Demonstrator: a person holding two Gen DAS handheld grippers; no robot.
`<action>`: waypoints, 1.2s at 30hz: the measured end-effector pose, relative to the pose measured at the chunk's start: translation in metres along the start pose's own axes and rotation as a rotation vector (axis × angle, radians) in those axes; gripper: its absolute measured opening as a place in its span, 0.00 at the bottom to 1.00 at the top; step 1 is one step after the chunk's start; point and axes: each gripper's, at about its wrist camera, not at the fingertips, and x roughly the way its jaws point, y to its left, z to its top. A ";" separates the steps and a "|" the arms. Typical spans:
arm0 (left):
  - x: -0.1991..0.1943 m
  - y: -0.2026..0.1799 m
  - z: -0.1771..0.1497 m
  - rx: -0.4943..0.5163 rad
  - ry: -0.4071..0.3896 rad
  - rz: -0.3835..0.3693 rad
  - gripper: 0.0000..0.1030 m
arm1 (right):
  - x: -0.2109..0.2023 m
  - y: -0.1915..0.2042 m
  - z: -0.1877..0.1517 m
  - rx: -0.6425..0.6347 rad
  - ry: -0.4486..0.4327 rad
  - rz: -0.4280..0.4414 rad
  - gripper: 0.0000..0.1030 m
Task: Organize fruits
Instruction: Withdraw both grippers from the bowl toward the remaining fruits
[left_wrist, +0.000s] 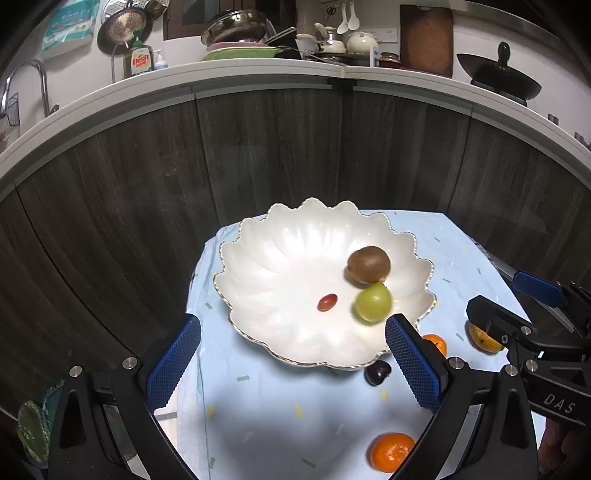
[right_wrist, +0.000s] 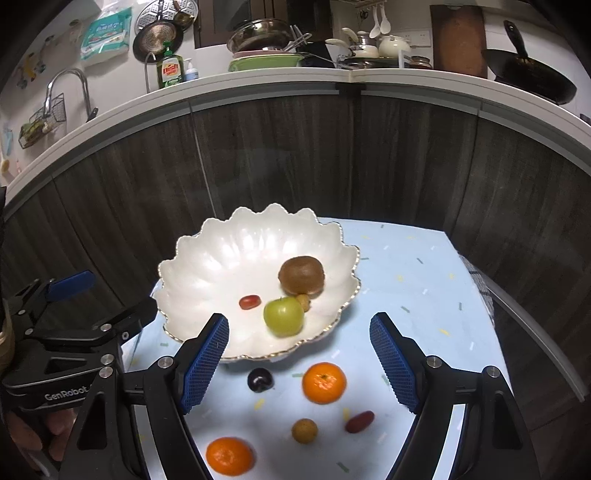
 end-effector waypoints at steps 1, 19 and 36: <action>-0.001 -0.002 -0.001 0.004 -0.001 -0.002 0.99 | -0.002 -0.002 -0.001 0.005 -0.001 -0.002 0.77; -0.017 -0.036 -0.016 0.043 -0.003 -0.013 0.99 | -0.022 -0.034 -0.023 0.039 0.011 -0.046 0.77; -0.013 -0.051 -0.041 0.023 0.049 -0.008 0.99 | -0.026 -0.052 -0.046 0.059 0.040 -0.056 0.77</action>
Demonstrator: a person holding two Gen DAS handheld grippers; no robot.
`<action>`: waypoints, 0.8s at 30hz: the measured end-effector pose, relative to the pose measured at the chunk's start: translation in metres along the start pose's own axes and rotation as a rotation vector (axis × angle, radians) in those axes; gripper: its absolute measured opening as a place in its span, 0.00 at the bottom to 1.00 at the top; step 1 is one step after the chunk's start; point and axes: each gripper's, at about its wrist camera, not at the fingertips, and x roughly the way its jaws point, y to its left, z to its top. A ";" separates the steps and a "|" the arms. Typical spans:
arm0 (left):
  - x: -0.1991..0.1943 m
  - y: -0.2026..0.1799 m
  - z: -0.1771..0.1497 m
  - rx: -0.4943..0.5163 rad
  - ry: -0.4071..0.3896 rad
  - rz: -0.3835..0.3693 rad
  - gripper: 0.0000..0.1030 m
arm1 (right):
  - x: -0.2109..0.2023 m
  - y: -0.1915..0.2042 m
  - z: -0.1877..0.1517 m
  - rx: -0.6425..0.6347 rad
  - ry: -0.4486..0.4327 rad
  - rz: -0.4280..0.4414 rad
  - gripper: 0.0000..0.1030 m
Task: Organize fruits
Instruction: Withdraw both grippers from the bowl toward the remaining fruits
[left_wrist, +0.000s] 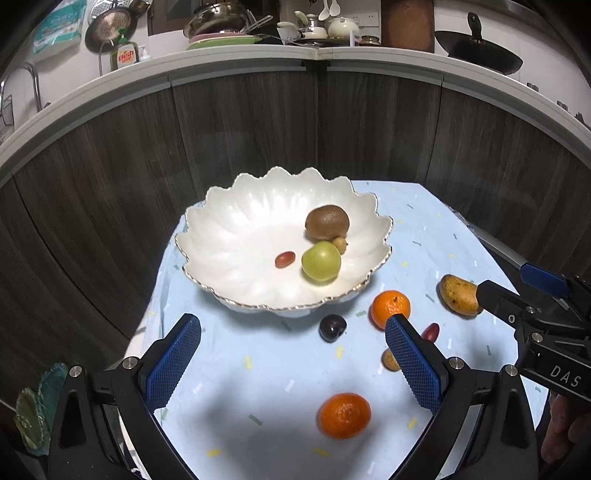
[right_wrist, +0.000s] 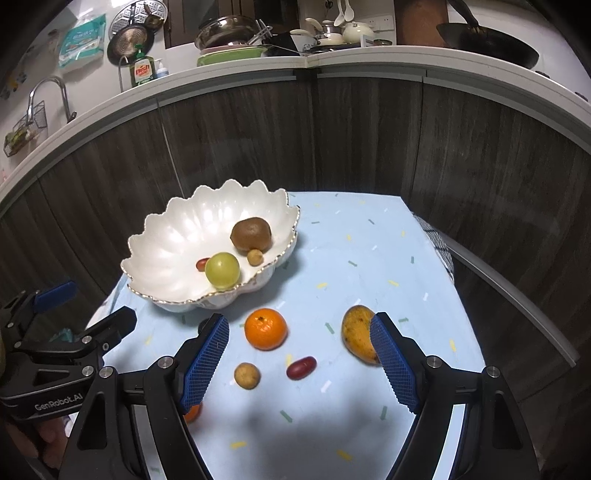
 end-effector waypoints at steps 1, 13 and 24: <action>0.000 -0.001 -0.002 -0.001 0.001 0.001 0.99 | 0.000 -0.001 -0.001 0.001 0.000 -0.001 0.77; 0.009 -0.007 -0.021 -0.023 0.029 0.000 0.99 | 0.007 -0.008 -0.018 -0.013 0.023 -0.004 0.77; 0.005 -0.020 -0.033 0.004 0.017 0.014 0.99 | 0.010 -0.009 -0.027 -0.083 0.000 0.012 0.77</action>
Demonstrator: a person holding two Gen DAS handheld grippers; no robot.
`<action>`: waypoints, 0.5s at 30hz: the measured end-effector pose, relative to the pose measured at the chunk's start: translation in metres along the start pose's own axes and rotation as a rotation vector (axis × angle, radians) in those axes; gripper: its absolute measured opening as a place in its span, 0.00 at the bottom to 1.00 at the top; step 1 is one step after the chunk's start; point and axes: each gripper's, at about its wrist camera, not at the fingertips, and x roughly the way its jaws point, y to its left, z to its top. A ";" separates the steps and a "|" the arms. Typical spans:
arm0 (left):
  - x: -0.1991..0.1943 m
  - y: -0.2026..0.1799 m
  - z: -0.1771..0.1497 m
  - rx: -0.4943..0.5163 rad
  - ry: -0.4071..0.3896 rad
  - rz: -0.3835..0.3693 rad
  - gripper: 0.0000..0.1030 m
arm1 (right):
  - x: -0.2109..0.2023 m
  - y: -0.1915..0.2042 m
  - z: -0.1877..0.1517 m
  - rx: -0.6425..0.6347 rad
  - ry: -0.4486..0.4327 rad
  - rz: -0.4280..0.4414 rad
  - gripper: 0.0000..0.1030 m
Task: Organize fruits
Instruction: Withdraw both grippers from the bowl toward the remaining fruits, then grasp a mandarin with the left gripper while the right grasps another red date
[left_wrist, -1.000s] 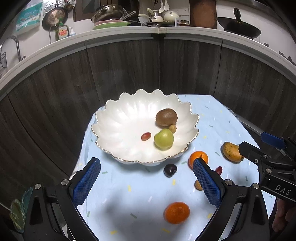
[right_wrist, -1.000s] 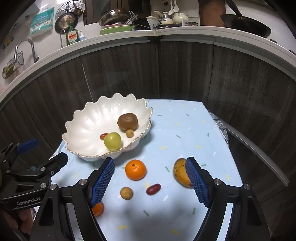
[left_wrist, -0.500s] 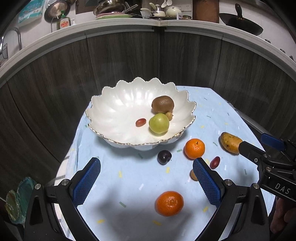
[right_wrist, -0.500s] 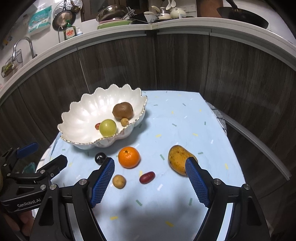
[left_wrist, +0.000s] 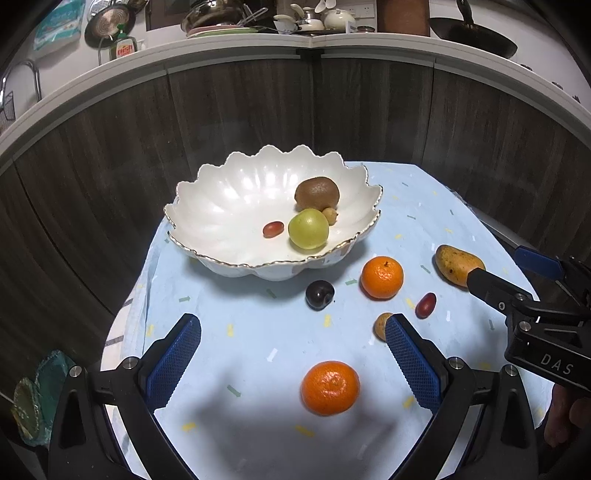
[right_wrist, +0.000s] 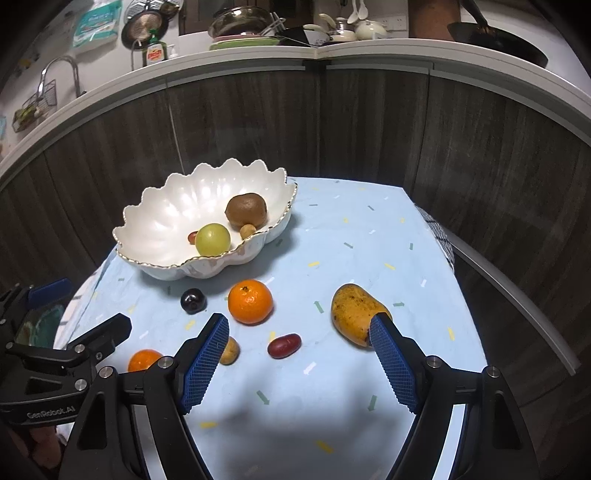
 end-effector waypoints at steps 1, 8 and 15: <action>0.001 0.000 -0.001 -0.003 0.003 0.000 0.99 | 0.000 0.000 -0.001 -0.006 -0.001 0.002 0.77; 0.007 -0.008 -0.012 0.016 0.020 0.007 0.99 | 0.009 -0.001 -0.008 -0.043 -0.001 0.024 0.77; 0.015 -0.017 -0.022 0.044 0.032 0.005 0.99 | 0.021 -0.005 -0.015 -0.078 0.012 0.038 0.77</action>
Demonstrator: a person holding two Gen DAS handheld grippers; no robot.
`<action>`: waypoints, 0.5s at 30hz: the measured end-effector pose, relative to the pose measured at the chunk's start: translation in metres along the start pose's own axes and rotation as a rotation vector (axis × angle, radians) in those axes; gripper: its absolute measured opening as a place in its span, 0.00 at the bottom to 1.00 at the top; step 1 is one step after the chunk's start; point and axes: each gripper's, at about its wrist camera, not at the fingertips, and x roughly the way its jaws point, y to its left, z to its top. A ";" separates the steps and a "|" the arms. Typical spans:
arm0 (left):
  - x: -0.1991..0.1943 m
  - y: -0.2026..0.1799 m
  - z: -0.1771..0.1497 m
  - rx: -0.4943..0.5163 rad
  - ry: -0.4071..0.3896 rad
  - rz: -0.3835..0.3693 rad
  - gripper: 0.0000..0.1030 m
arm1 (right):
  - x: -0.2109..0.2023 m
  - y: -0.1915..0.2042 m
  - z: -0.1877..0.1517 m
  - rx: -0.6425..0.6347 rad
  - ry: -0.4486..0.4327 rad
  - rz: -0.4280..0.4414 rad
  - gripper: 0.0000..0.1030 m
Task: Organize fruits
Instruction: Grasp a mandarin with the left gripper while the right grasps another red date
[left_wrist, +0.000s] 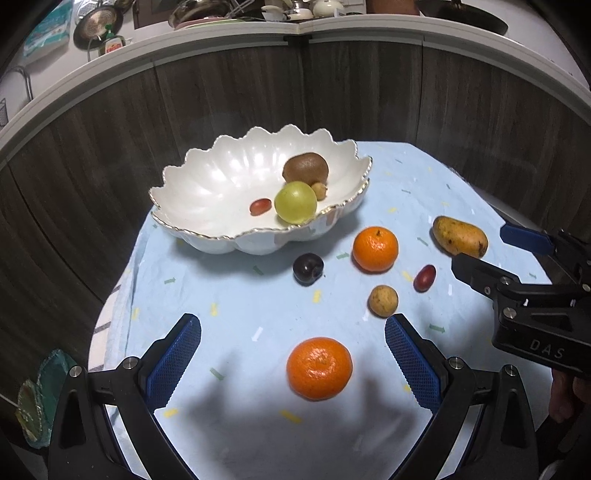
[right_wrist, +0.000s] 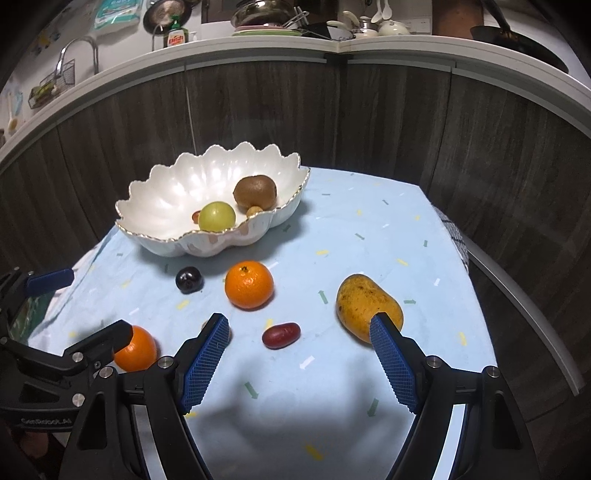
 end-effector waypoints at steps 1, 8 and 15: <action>0.001 -0.001 -0.001 0.002 0.003 -0.001 0.99 | 0.001 0.000 -0.001 -0.005 0.000 0.001 0.77; 0.008 -0.004 -0.010 0.001 0.011 0.001 0.98 | 0.015 0.000 -0.006 -0.036 -0.001 0.039 0.77; 0.014 -0.007 -0.015 0.015 0.012 0.019 0.90 | 0.025 0.003 -0.008 -0.072 -0.007 0.057 0.76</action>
